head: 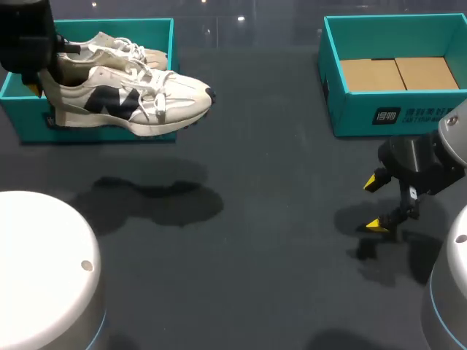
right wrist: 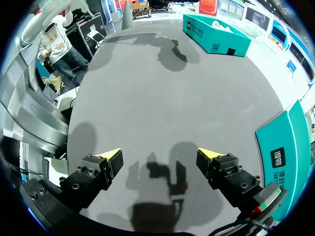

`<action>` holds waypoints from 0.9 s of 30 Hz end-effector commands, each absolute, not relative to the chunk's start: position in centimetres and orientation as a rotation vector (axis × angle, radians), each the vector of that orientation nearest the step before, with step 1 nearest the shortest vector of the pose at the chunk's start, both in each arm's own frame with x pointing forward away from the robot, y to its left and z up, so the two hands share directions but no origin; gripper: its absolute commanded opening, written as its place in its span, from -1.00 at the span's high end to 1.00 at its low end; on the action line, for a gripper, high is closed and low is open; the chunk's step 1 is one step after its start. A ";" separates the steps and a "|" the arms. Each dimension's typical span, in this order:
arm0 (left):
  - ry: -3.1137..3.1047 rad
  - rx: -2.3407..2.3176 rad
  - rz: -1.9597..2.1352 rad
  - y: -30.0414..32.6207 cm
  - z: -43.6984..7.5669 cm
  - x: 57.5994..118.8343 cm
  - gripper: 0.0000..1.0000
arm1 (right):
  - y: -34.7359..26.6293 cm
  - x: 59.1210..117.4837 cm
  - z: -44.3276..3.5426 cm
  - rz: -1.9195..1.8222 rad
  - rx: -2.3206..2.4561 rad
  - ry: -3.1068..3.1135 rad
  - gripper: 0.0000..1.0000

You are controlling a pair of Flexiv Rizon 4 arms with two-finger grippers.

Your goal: Take the shoe out of the shoebox, open the shoe tongue, remove and reinsert the insole, then place the shoe into the shoebox

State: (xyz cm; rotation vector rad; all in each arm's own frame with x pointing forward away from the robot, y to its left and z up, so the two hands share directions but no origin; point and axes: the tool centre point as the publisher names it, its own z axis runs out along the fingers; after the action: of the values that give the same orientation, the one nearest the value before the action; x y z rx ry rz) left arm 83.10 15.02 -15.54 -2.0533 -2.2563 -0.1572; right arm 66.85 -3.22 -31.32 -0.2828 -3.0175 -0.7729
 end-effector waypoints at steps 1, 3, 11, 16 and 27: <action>-2.287 -2.092 -0.237 15.3 -15.4 82.4 1.00 | -3.2 66.7 -31.3 -0.769 -0.285 -3.022 -1.00; -2.287 -2.092 -0.237 15.3 -15.4 82.4 1.00 | -3.2 66.7 -31.3 -0.769 -0.285 -3.022 -1.00; -2.209 -2.087 -0.181 12.1 -19.5 79.3 1.00 | -3.2 66.7 -31.3 -0.769 -0.285 -3.022 -1.00; -2.171 -2.090 -0.158 9.0 -21.1 76.9 1.00 | -3.2 66.7 -31.3 -0.769 -0.285 -3.022 -1.00; -2.134 -2.073 -0.097 3.4 -24.4 72.7 1.00 | -3.2 66.7 -31.3 -0.769 -0.285 -3.022 -1.00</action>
State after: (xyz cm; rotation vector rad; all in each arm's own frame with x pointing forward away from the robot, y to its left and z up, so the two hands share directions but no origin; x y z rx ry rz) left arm 73.07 4.86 -23.46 -2.0813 -2.1367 -0.0718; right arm 66.85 -3.22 -31.32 -0.2827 -3.0175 -0.7729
